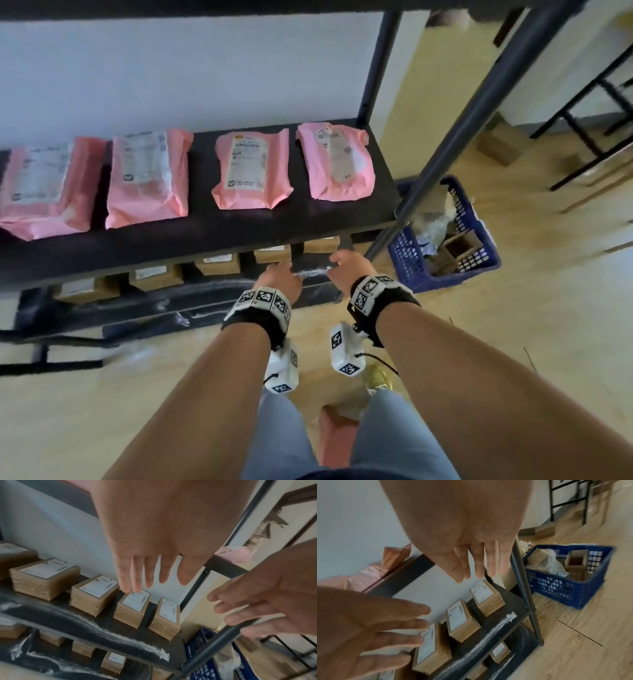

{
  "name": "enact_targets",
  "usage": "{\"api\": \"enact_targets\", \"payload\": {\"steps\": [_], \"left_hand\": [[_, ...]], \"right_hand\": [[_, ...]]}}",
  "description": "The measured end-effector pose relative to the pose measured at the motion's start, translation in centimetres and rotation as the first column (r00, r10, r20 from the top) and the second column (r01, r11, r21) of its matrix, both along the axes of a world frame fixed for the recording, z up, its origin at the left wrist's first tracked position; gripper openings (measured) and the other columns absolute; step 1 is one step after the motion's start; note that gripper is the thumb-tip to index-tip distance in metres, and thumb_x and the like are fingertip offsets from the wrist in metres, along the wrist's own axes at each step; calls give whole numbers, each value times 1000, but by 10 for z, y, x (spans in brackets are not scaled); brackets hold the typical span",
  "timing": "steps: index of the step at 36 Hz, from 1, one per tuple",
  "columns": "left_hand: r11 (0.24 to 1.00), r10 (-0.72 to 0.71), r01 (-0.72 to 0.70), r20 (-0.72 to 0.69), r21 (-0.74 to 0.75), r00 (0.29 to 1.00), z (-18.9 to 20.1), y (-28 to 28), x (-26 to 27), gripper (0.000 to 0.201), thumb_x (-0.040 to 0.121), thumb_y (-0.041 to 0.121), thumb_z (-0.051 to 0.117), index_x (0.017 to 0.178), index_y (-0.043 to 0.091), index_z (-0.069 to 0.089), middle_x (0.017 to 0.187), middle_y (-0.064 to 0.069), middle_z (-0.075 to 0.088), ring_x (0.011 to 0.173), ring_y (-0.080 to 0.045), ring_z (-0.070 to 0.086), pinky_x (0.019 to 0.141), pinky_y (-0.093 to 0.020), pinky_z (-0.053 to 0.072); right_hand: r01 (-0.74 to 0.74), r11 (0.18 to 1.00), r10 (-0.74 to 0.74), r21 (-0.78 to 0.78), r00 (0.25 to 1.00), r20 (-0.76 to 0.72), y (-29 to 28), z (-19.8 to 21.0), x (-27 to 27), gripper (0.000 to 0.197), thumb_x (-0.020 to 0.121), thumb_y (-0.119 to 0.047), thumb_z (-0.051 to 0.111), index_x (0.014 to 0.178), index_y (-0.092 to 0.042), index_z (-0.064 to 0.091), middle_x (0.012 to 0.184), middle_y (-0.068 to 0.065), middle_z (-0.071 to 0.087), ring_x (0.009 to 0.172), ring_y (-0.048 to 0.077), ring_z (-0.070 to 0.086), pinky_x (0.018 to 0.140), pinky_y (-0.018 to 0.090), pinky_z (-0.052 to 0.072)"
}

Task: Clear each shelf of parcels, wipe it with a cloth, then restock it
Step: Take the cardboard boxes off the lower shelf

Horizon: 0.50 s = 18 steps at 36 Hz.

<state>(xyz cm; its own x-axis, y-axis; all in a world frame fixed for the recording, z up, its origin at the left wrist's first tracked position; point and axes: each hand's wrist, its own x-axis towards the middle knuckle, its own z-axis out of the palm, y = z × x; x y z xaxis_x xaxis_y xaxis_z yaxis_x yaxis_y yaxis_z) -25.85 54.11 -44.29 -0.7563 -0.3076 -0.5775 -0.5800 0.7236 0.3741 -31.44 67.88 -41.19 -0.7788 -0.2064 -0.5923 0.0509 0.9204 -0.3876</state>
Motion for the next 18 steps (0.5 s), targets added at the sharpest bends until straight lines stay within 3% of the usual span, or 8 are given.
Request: {"api": "enact_targets", "payload": {"steps": [4, 9, 13, 18], "left_hand": [[984, 166, -168, 32, 62, 986, -9, 20, -3, 51, 97, 28, 45, 146, 18, 33, 144, -12, 40, 123, -30, 50, 101, -42, 44], [964, 258, -259, 18, 68, 966, -20, 44, -4, 51, 97, 25, 43, 146, 20, 32, 146, -10, 38, 121, -28, 51, 99, -43, 45], [978, 208, -208, -24, 10, 978, -32, 46, -13, 50, 98, 28, 44, 146, 18, 33, 144, -9, 40, 124, -29, 48, 100, -41, 44], [991, 75, -85, -91, -104, 993, -66, 38, -39, 42, 97, 31, 44, 135, 14, 43, 131, -12, 52, 117, -31, 52, 95, -43, 46]], "right_hand": [[-102, 995, 102, -11, 995, -12, 18, -24, -14, 43, 92, -18, 48, 135, -16, 53, 134, 7, 55, 118, 27, 55, 97, 34, 47], [-130, 992, 130, -3, 991, -17, 42, -46, -18, 46, 88, -17, 49, 134, -21, 51, 130, 8, 54, 113, 28, 57, 93, 39, 50], [-50, 999, 50, -15, 999, -3, 42, -67, -28, 50, 89, -21, 52, 139, -25, 46, 134, 8, 48, 113, 28, 56, 93, 41, 52], [26, 997, -31, -71, 998, -60, 19, -100, -45, 48, 90, -27, 55, 138, -24, 47, 134, 9, 46, 111, 28, 57, 92, 41, 52]]}}
